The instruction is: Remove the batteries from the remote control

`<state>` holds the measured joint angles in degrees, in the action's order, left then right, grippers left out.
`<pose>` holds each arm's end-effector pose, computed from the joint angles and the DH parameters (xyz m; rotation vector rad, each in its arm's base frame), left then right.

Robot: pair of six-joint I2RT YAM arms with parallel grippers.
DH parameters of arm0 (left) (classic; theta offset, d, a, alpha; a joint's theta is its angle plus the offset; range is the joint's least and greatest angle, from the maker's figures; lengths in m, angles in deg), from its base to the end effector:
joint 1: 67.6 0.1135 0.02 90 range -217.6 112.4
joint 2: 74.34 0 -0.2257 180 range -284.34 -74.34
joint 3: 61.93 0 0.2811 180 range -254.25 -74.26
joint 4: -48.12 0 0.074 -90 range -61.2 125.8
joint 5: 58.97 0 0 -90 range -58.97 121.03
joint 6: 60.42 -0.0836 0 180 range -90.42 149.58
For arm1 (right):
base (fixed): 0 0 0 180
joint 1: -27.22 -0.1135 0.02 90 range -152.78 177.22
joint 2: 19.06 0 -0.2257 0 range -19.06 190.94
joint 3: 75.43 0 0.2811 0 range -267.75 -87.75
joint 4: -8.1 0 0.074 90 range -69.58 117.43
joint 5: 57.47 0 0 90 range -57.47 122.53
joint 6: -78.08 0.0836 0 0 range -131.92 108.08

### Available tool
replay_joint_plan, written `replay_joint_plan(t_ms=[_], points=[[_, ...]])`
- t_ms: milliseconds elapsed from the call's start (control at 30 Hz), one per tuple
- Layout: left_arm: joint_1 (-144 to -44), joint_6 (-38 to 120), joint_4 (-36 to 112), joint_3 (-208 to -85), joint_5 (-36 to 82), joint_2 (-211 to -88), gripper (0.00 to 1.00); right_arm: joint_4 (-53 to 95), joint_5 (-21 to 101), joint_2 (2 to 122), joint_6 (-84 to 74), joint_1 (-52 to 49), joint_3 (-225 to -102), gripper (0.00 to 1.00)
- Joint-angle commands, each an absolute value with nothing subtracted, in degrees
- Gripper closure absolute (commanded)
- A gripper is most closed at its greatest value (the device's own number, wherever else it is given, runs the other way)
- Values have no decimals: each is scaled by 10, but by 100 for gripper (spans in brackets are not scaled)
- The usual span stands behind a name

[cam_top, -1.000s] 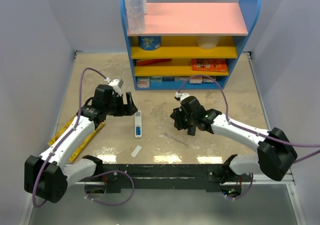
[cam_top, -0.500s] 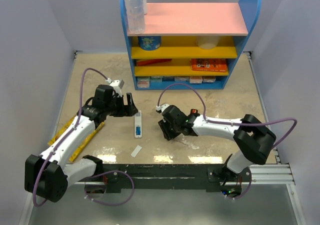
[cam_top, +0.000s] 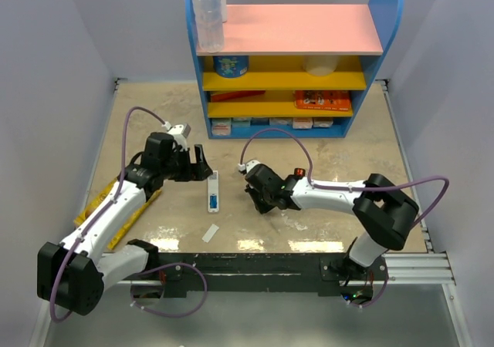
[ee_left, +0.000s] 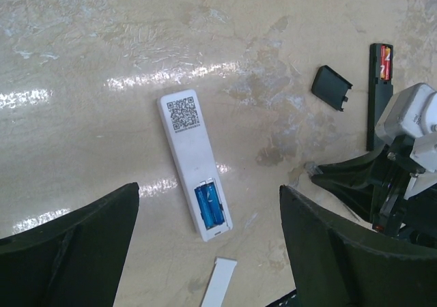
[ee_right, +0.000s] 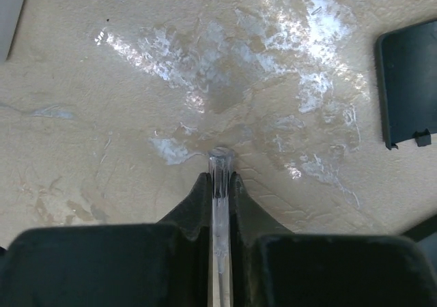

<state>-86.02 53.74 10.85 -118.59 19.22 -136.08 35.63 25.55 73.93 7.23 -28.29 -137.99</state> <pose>0.2871 -0.1136 0.1824 -0.0106 2.3706 -0.6079 0.2108 0.2889 0.0635 -0.7697 2.4902 0.3274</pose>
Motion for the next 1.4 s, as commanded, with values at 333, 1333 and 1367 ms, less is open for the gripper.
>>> replay_joint_plan(t_ms=[333, 1333, 1367], points=[[-857, 541, 201, -1157, 4, -1279, 18, 291, 215, 557, 194, -285, -1369, 100], [-1002, 675, 468, -1135, -91, -1347, 32, 7, 163, 343, 418, -285, -1238, 100], [-1004, 676, 474, -1135, -91, -1348, 32, 11, 164, 346, 417, -285, -1240, 100]])
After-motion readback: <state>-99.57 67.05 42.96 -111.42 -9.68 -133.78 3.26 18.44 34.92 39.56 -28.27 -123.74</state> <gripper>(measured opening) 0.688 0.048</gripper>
